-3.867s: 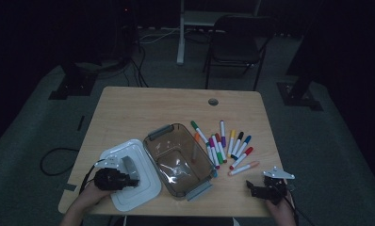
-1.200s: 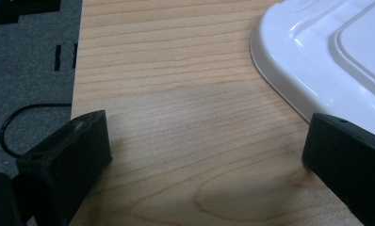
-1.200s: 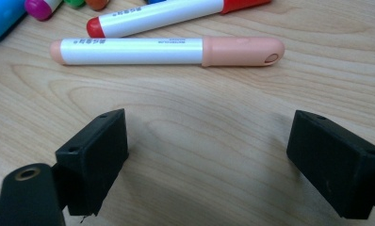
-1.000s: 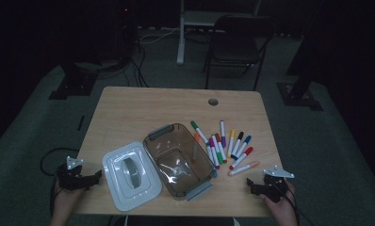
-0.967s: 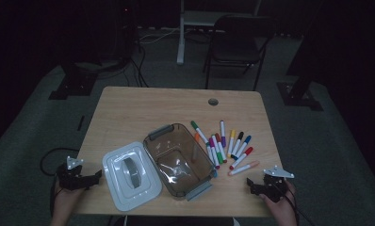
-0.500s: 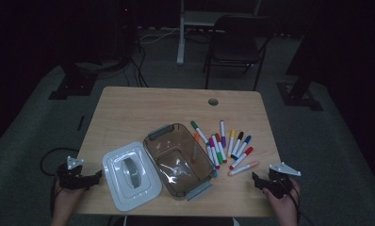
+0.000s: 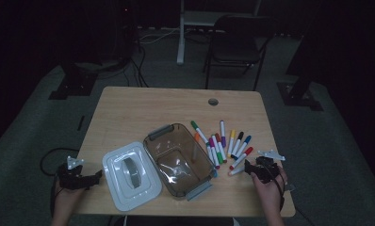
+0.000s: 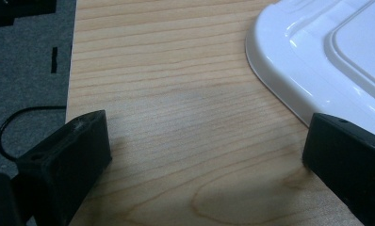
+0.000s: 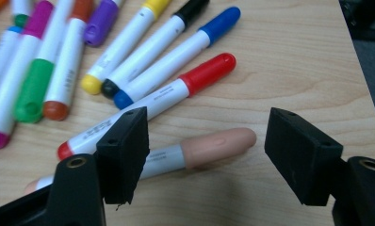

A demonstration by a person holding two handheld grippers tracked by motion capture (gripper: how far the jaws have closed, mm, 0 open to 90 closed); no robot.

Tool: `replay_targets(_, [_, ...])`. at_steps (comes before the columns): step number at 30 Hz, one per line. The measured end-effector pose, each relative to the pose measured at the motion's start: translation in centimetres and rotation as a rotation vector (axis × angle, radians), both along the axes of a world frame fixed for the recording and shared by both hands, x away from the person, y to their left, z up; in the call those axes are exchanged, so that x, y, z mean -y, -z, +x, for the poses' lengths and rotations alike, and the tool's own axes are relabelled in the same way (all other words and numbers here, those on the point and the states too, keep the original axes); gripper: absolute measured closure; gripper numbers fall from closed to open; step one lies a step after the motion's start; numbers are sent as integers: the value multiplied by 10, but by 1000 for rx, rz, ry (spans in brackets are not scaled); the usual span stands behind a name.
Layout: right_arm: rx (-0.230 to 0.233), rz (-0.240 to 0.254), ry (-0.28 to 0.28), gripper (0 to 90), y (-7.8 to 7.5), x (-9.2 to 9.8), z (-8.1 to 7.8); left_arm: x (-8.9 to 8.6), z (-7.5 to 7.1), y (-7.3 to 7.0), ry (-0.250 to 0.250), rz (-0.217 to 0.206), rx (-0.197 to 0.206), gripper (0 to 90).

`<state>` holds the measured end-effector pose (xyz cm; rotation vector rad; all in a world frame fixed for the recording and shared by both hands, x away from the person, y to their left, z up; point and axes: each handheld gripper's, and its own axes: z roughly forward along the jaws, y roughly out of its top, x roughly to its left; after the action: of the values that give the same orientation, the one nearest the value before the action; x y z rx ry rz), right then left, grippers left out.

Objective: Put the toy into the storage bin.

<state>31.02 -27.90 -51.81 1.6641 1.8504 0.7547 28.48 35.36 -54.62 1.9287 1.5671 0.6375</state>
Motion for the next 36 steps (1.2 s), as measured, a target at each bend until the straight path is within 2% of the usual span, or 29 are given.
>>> replay_targets(5, [-31,-4,23,310,5,0,0,0,0,0,0,0,0,21])
replay_targets(10, [-48,52,29,312,8,2,-3,0,0,0,0,0,0,21])
replay_targets(18, [-69,75,29,305,13,-2,7,0,0,0,0,0,0,21])
replay_targets(23, [-66,99,34,304,11,-2,12,0,0,0,0,0,0,21])
replay_targets(26, [-37,127,51,304,5,-3,15,0,0,0,0,1,0,21])
replay_targets(36, [-71,94,41,306,16,-11,19,0,0,0,-1,1,-1,22])
